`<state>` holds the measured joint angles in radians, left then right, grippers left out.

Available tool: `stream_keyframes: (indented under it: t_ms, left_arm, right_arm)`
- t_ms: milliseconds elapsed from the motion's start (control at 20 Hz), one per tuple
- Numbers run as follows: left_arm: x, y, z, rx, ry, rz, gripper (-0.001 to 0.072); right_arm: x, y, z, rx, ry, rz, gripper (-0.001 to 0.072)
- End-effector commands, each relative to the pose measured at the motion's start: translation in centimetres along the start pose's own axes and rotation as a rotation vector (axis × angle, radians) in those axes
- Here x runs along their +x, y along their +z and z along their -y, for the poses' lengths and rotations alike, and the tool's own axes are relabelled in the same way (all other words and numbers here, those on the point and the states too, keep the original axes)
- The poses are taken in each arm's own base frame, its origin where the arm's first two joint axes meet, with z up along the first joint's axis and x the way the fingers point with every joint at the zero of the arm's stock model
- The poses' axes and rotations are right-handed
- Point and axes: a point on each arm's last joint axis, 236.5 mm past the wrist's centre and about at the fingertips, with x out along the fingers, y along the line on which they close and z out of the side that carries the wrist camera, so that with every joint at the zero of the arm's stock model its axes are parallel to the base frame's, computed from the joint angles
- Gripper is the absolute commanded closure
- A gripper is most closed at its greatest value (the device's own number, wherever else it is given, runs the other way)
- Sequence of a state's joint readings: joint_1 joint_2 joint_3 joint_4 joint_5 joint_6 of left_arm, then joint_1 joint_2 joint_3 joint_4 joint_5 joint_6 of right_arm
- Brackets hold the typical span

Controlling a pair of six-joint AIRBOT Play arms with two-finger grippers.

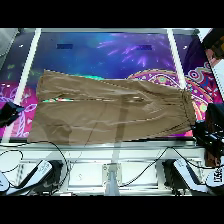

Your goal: Fold the clothes and pants, and hang the long-sleeved shirts on hangers.

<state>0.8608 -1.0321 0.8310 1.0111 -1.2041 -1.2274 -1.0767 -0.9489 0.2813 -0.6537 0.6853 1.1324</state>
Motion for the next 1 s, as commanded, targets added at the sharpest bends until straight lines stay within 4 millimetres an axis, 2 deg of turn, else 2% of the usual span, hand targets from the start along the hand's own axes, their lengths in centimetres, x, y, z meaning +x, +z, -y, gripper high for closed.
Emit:
stream_keyframes:
  t_ms: [0, 100, 200, 300, 350, 450, 800, 950]
  left_arm:
    - [1.0, -4.2, -1.9, -0.05, 0.056, -0.14, 0.0176]
    - [2.3, -6.5, -2.6, -0.076, 0.06, -0.193, 0.0176]
    - [3.0, -7.8, -5.3, -0.057, 0.151, -0.21, 0.0167]
    - [3.1, -8.5, -7.1, -0.05, 0.223, -0.227, 0.0117]
    - [3.0, -8.5, -7.4, -0.047, 0.232, -0.227, 0.0114]
    - [3.0, -8.5, -7.5, -0.051, 0.236, -0.223, 0.0043]
    - [1.4, -10.2, -10.5, -0.16, 0.302, -0.262, 0.0045]
    - [1.9, -11.5, -11.1, -0.249, 0.273, -0.256, 0.0045]
  right_arm:
    - [0.0, 0.0, 0.0, 0.001, 0.0, 0.002, 0.0676]
    - [0.0, -0.2, -0.1, 0.001, 0.004, -0.008, 0.0676]
    - [0.0, -0.5, -0.2, 0.002, 0.011, -0.021, 0.0677]
    - [0.0, -0.9, -0.4, 0.002, 0.018, -0.037, 0.0676]
    - [0.0, -1.1, -0.5, 0.002, 0.022, -0.046, 0.0676]
    - [0.0, -1.3, -0.6, 0.001, 0.026, -0.054, 0.0677]
    - [0.0, -1.4, -0.6, 0.001, 0.027, -0.058, 0.0676]
    - [0.0, -1.4, -0.6, 0.002, 0.028, -0.057, 0.0676]
